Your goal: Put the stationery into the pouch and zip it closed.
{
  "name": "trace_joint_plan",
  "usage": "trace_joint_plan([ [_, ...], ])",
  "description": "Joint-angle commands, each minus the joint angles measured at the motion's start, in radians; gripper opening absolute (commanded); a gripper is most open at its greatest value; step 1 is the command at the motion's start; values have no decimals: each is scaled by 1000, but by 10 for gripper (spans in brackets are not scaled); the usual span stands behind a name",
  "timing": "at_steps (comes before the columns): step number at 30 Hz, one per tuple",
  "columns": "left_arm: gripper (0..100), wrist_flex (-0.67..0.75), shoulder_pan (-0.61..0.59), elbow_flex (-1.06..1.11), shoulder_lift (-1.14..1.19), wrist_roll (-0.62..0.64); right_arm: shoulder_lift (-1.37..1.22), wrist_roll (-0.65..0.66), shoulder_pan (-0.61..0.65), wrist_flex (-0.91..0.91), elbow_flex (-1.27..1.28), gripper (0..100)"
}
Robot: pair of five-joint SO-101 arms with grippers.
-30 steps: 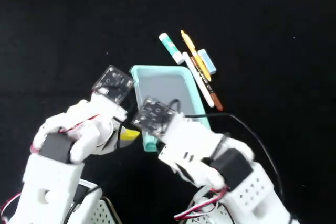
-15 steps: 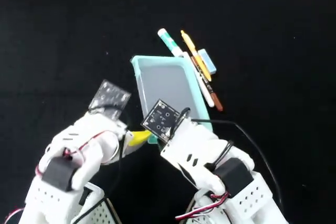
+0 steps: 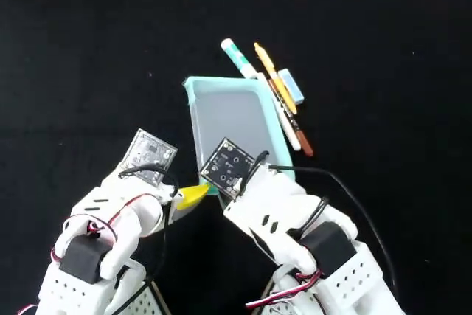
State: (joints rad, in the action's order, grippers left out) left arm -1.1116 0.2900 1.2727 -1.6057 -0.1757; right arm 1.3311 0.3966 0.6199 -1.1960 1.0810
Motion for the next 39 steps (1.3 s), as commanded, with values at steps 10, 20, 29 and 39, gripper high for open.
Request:
trace_joint_plan([
  [10, 351, 34, -8, 8, -6, -12, 10, 8, -11, 20, -16, 13],
  [20, 345, 98, -15, 44, -6, -14, 10, -40, -8, 17, -68, 13],
  [29, 43, 94, -7, -21, -6, -12, 10, -37, -6, -37, -62, 13],
  [39, 29, 87, -18, -53, -6, 20, 18, -31, -11, -91, -67, 13],
])
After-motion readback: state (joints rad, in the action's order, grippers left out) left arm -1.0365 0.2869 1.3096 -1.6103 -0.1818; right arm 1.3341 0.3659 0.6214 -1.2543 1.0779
